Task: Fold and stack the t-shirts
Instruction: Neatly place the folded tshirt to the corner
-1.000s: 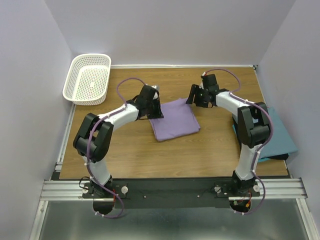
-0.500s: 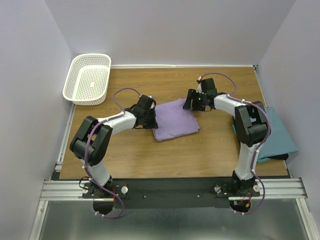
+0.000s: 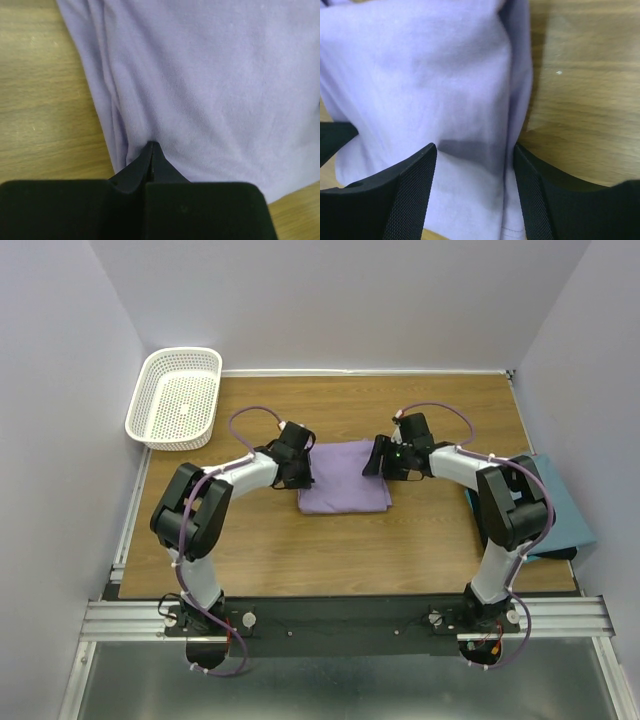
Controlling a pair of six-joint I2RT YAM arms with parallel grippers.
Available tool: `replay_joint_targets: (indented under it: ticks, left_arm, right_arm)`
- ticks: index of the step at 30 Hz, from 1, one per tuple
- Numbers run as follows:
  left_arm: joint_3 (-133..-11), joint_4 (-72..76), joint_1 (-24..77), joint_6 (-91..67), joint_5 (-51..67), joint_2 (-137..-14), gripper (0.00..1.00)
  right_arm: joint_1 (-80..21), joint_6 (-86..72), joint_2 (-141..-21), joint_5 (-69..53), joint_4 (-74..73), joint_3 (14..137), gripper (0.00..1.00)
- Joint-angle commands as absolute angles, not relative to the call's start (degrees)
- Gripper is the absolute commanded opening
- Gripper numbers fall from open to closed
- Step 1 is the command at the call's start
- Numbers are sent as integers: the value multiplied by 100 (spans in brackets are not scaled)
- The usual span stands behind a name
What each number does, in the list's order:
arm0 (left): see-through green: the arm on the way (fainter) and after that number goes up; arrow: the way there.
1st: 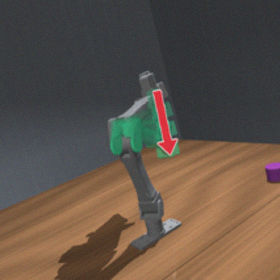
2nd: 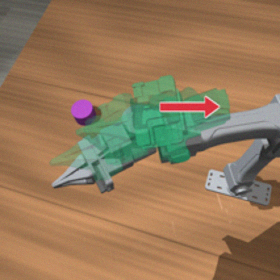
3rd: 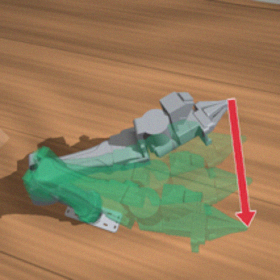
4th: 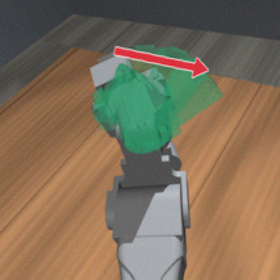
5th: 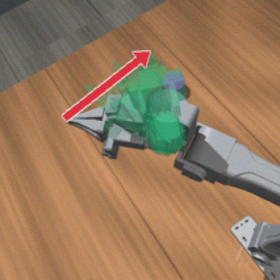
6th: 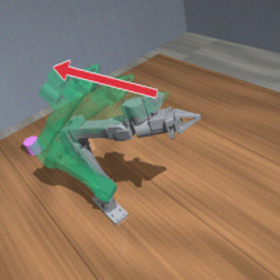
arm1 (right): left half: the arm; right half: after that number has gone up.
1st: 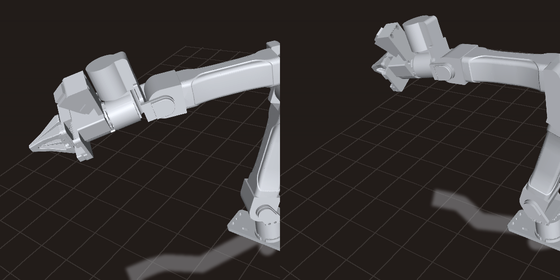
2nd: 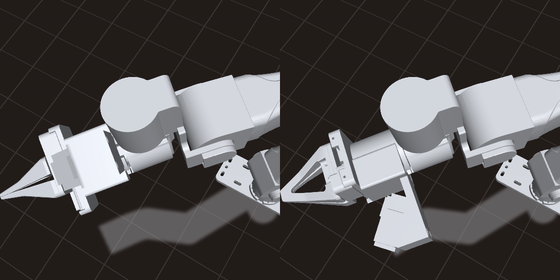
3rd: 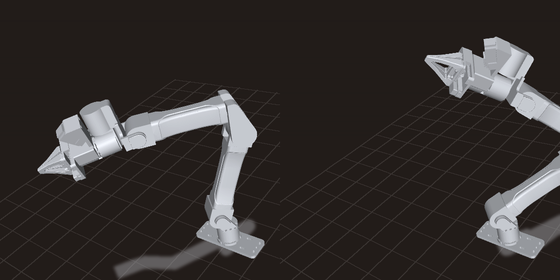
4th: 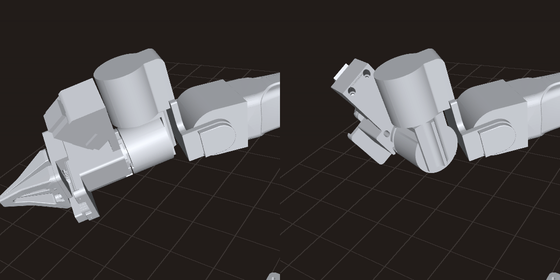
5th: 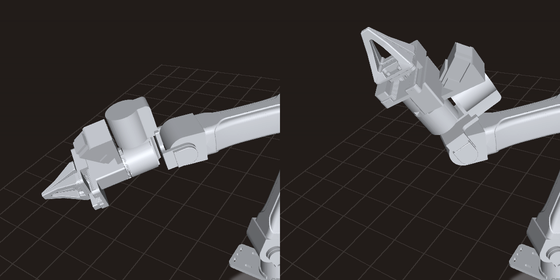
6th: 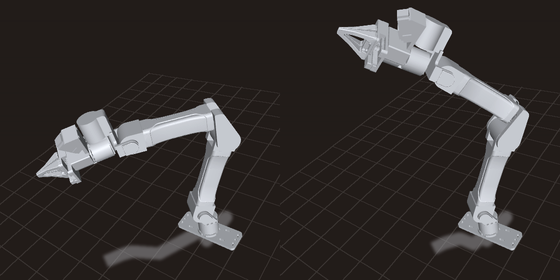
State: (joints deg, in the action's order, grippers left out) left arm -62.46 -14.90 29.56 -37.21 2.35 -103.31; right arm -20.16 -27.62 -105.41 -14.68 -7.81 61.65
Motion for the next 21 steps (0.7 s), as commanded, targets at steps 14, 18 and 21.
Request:
replay_joint_targets:
  ticks: [14, 18, 21]
  left_arm:
    - [-6899, -1925, 2918, -3393, -351, -10705, 0]
    - [-7145, -2100, 2918, -3340, -527, -10530, 0]
    - [-7425, -2284, 2874, -3287, -606, -10416, 0]
  right_arm:
    - [-2513, -4060, -10898, -906, -589, 5897, 28]
    - [-2522, -4271, -10837, -546, -598, 5880, 0]
    - [-2522, -4342, -10679, -212, -598, 5784, 0]
